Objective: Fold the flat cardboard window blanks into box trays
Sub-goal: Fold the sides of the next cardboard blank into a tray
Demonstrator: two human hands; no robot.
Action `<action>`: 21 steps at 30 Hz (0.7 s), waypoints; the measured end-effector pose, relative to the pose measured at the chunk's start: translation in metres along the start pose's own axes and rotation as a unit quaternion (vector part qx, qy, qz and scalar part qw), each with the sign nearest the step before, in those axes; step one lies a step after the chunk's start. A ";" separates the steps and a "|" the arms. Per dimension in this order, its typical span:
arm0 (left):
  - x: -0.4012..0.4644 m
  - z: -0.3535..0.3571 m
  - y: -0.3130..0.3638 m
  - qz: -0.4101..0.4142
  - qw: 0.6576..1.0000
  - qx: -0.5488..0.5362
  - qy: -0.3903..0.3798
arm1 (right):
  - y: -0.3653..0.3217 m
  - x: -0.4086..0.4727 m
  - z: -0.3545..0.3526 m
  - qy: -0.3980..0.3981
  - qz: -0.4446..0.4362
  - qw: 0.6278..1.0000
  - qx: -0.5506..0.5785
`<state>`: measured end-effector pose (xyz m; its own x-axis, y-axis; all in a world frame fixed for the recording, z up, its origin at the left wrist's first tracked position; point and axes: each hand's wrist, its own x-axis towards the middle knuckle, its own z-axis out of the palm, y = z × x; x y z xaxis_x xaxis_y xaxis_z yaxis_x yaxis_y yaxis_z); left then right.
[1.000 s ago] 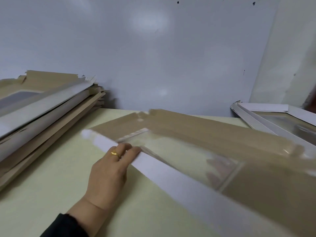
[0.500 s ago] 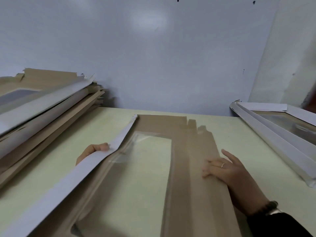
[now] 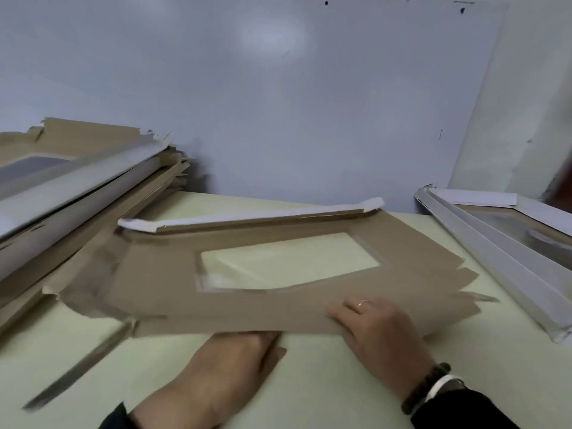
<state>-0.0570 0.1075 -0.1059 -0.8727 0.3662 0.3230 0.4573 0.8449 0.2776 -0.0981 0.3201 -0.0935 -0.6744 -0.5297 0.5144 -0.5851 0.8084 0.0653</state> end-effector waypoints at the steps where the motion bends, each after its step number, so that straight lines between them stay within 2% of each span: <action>1: -0.001 -0.002 0.005 0.003 1.000 0.012 -0.022 | -0.006 0.003 0.002 -0.008 -0.001 1.000 -0.008; 4: 0.000 -0.020 0.022 0.073 0.997 -0.010 -0.027 | -0.022 0.008 0.009 -0.012 -0.014 0.999 -0.033; 7: 0.000 -0.026 0.028 0.140 0.986 0.030 0.088 | -0.034 0.012 0.013 -0.034 -0.020 0.999 -0.024; 10: 0.000 -0.019 0.015 0.060 0.989 0.106 0.082 | -0.039 0.013 0.013 -0.067 -0.065 0.995 -0.027; 12: 0.001 -0.013 0.004 0.015 0.989 0.146 0.032 | -0.036 0.012 0.013 -0.105 -0.074 0.992 0.012; 14: 0.000 -0.016 -0.003 -0.066 0.981 0.176 -0.054 | -0.032 0.012 0.007 -0.155 -0.059 0.985 0.043; 16: -0.004 -0.011 -0.025 -0.102 0.982 0.142 -0.077 | -0.022 0.010 0.006 -0.214 -0.040 0.974 0.070; 18: -0.011 -0.016 -0.042 -0.141 0.973 0.124 -0.132 | -0.006 -0.001 0.009 -0.234 -0.034 0.969 0.076; 21: -0.019 -0.027 -0.060 -0.151 0.969 0.114 -0.157 | 0.015 -0.014 0.007 -0.250 -0.022 0.967 0.048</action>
<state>-0.0635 0.0398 -0.1044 -0.9864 0.1589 -0.0422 0.1542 0.9832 0.0977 -0.1003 0.3379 -0.1054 -0.7669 -0.6409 0.0335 -0.6416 0.7670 -0.0131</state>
